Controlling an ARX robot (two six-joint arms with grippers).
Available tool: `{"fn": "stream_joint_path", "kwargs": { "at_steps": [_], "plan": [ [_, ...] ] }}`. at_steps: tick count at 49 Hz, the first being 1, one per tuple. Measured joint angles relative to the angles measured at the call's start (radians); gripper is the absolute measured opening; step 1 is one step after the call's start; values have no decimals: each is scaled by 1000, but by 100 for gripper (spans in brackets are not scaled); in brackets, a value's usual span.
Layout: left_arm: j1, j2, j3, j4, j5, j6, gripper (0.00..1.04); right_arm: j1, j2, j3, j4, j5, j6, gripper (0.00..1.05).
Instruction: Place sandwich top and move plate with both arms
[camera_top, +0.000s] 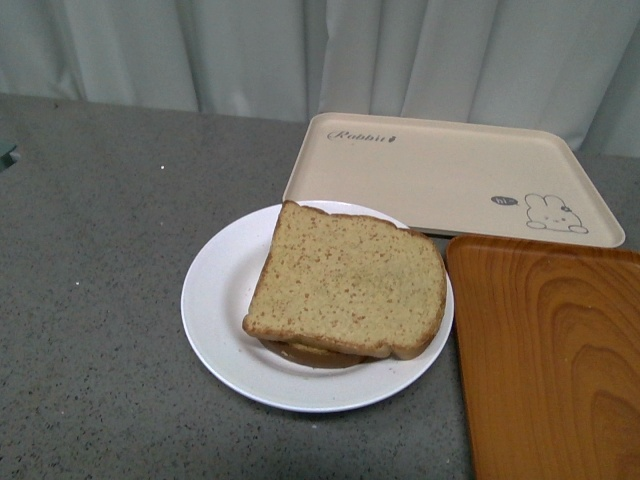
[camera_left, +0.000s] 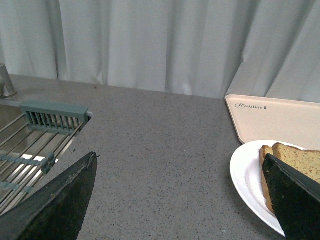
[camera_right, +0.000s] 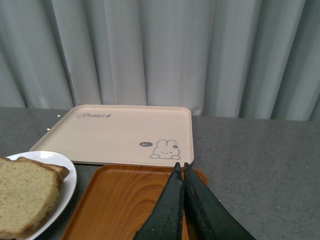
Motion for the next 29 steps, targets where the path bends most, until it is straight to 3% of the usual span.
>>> {"fn": "stream_joint_path", "kwargs": {
  "at_steps": [4, 8, 20, 25, 29],
  "plan": [
    [0, 0, 0, 0, 0, 0, 98, -4, 118, 88, -217, -24, 211, 18],
    [0, 0, 0, 0, -1, 0, 98, -5, 166, 100, -296, -25, 443, 36],
    [0, 0, 0, 0, 0, 0, 98, -5, 164, 108, -296, -26, 574, 71],
    [0, 0, 0, 0, -3, 0, 98, -3, 16, -9, -20, 12, 325, 55],
    [0, 0, 0, 0, -2, 0, 98, -2, -17, -11, 37, 15, 175, 45]
  ]
}}
